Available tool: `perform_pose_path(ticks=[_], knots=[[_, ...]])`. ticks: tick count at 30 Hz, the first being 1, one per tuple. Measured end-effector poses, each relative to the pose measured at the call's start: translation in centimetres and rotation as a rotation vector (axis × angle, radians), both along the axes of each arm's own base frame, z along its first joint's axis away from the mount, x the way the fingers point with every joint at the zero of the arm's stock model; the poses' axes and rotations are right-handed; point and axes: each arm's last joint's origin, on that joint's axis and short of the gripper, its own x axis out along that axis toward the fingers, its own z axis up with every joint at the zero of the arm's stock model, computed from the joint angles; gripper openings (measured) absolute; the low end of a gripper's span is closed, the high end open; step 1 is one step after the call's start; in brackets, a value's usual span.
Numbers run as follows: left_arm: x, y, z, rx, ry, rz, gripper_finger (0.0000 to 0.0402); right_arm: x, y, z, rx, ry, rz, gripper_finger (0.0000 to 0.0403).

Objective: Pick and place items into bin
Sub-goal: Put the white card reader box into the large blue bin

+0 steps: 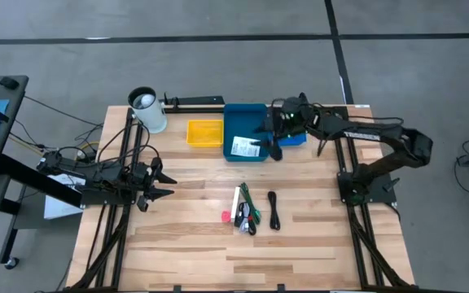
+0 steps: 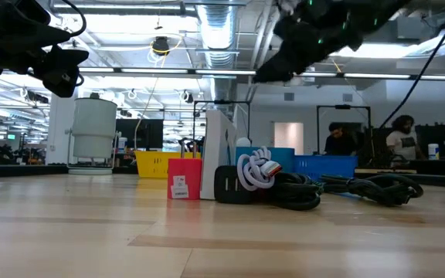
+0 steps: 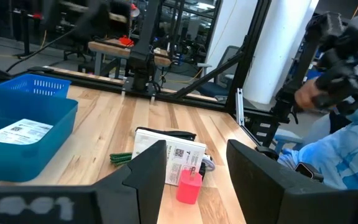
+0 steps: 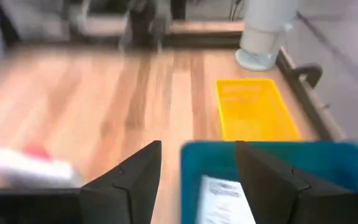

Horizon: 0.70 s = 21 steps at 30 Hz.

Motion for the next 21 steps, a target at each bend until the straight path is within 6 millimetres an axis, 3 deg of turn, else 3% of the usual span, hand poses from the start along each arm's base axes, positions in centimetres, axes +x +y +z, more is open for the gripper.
perform_pose_path(ticks=[4, 8, 21], knots=[[0.0, 0.0, 0.0, 0.0, 0.0, 0.0, 0.0159, 0.2, 3.2, 1.2, -0.338, 0.146, 0.069, 0.0188], [0.0, 0.0, 0.0, 0.0, 0.0, -0.001, 0.0159, 0.6, 6.4, 1.3, -0.562, 0.225, 0.162, 0.0183], [0.0, 0.0, 0.0, 0.0, 0.0, -0.001, 0.0159, 1.2, 15.1, -1.9, -0.692, 0.374, 0.463, 0.0168]])
